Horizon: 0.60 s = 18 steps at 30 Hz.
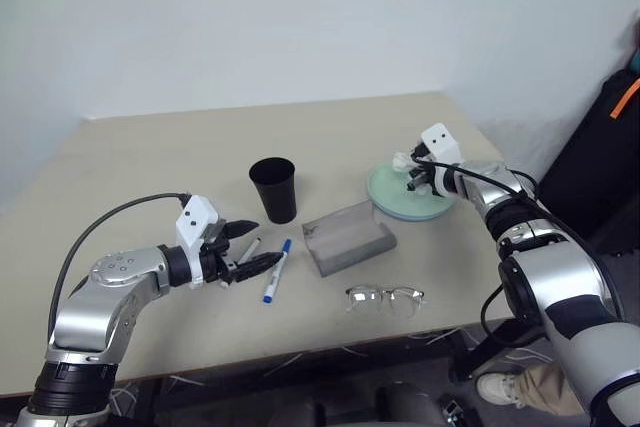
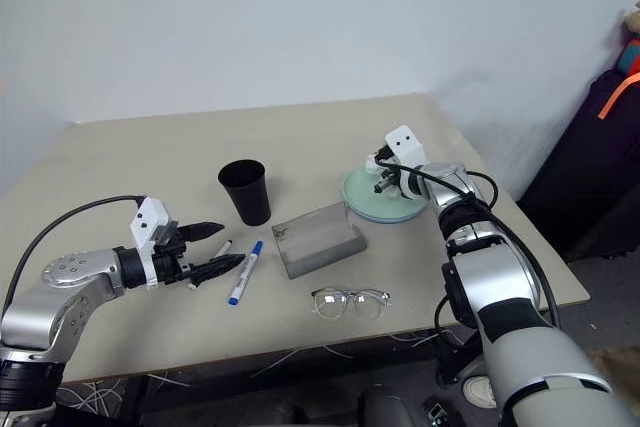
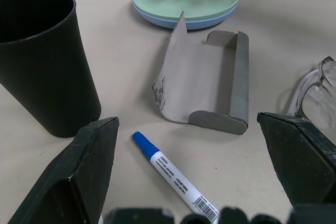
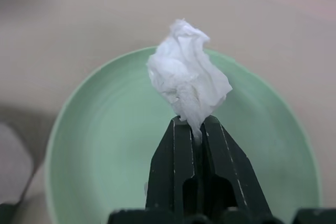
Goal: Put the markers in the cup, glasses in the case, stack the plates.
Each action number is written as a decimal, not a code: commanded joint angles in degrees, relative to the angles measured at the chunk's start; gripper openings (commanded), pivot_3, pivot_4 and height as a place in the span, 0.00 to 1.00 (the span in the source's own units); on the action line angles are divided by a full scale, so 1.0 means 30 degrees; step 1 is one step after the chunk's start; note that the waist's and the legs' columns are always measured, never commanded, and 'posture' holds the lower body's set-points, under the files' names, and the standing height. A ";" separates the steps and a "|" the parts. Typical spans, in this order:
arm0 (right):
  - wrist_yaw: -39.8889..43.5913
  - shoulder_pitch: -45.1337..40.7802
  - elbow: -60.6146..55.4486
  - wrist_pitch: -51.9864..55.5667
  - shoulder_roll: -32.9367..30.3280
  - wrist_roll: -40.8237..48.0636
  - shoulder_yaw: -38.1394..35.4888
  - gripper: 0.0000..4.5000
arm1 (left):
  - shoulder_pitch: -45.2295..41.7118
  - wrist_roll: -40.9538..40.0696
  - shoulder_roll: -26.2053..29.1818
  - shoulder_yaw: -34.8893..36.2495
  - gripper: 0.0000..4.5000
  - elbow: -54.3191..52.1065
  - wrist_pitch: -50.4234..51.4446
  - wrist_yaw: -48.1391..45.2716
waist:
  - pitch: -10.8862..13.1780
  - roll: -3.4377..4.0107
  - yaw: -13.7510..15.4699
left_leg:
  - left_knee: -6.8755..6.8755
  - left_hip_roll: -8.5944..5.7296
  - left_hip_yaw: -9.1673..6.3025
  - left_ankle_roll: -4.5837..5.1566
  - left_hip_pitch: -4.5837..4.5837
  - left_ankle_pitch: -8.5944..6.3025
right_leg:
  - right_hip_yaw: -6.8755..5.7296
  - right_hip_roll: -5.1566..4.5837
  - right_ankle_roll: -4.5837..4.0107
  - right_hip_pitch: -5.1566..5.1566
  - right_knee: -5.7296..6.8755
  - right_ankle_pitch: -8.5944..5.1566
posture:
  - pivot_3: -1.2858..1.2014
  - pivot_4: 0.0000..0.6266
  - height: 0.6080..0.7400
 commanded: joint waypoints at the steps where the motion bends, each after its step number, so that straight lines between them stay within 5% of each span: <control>1: -0.0821 -0.0928 0.0528 -0.0886 0.0010 -0.0329 -0.0591 0.15 | 0.0018 -0.0096 0.0060 0.0474 1.00 -0.0673 -0.0242 0.0200 | 0.0001 0.0003 -0.0003 | 0.0002 0.0000 -0.0002 0.0001 0.0003 0.0001 | 0.0001 0.0000 -0.0006 0.0004 0.0002 -0.0003 | 0.52 0.00 0.94; 11: -0.0953 -0.1074 0.0659 -0.1262 -0.0161 -0.0620 -0.1265 0.96 | -0.0119 -0.0172 0.0143 0.0344 1.00 -0.0795 -0.0194 0.0271 | 0.0001 0.0006 -0.0040 | 0.0013 0.0003 -0.0015 0.0005 0.0034 0.0005 | 0.0000 0.0014 -0.0008 0.0016 0.0029 -0.0005 | 0.52 0.00 0.94; 18: 0.0931 -0.1093 -0.0982 -0.0872 -0.1318 -0.0215 -0.1791 0.99 | -0.0910 0.0629 -0.0063 -0.0848 1.00 -0.0526 -0.0830 0.0042 | 0.0004 0.0012 -0.0017 | 0.0014 -0.0002 -0.0014 0.0003 0.0025 0.0004 | 0.0008 0.0012 -0.0008 0.0023 0.0009 -0.0005 | 0.52 0.00 0.94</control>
